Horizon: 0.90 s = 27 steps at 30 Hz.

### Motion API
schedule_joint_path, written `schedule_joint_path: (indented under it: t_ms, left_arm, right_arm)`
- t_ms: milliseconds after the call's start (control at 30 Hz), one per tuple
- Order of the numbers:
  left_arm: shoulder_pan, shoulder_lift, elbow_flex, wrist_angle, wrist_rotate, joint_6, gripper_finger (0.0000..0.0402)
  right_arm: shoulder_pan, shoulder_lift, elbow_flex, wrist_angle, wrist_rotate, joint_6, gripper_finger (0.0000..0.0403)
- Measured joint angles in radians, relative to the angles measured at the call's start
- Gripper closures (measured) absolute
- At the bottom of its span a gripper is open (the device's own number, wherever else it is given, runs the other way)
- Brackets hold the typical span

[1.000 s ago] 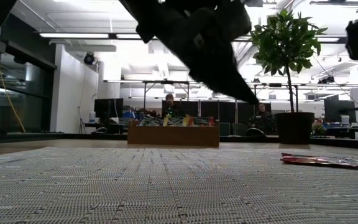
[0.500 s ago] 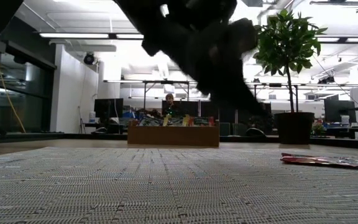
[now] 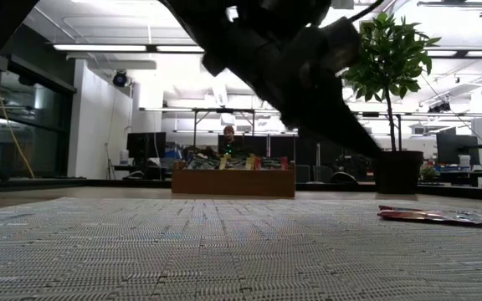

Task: Pick & Place Tea
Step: Put the red tea bag into the right section of the wooden organizer

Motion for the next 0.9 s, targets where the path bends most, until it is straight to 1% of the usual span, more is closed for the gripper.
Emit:
schedule_joint_path:
  t_ms: [100,167,233,300,400,633,767,900]
  left_arm:
    - [-0.002,0.046,0.044,0.011,0.023,-0.001,0.0401]
    - [-0.002,0.051,0.049,-0.013,0.033,-0.001,0.0401]
    - [-0.001,0.049,0.06,-0.002,0.027,-0.001,0.0401]
    - [0.0,0.045,0.061,-0.013,0.011,0.011,0.0401]
    - [0.0,0.049,0.059,-0.031,0.015,0.049,0.0401]
    - [-0.019,0.048,0.059,-0.009,0.021,0.075,0.0401]
    - [-0.024,0.048,0.059,-0.011,-0.014,0.121,0.0401]
    - [-0.019,0.048,0.059,-0.01,-0.021,0.138,0.0401]
  right_arm:
    - [0.0,0.0,0.0,0.016,0.01,-0.006,0.0403]
    - [-0.002,-0.001,0.0,0.027,0.01,-0.009,0.0403]
    - [-0.002,-0.001,0.0,0.034,0.012,-0.012,0.0403]
    - [-0.002,-0.001,0.0,0.038,0.012,-0.012,0.0403]
    - [-0.003,-0.001,0.0,0.038,0.013,-0.015,0.0403]
    - [-0.003,-0.001,0.0,0.039,0.014,-0.015,0.0403]
    - [-0.003,-0.001,0.0,0.039,0.015,-0.015,0.0403]
    - [-0.003,-0.001,0.0,0.042,0.016,-0.015,0.0403]
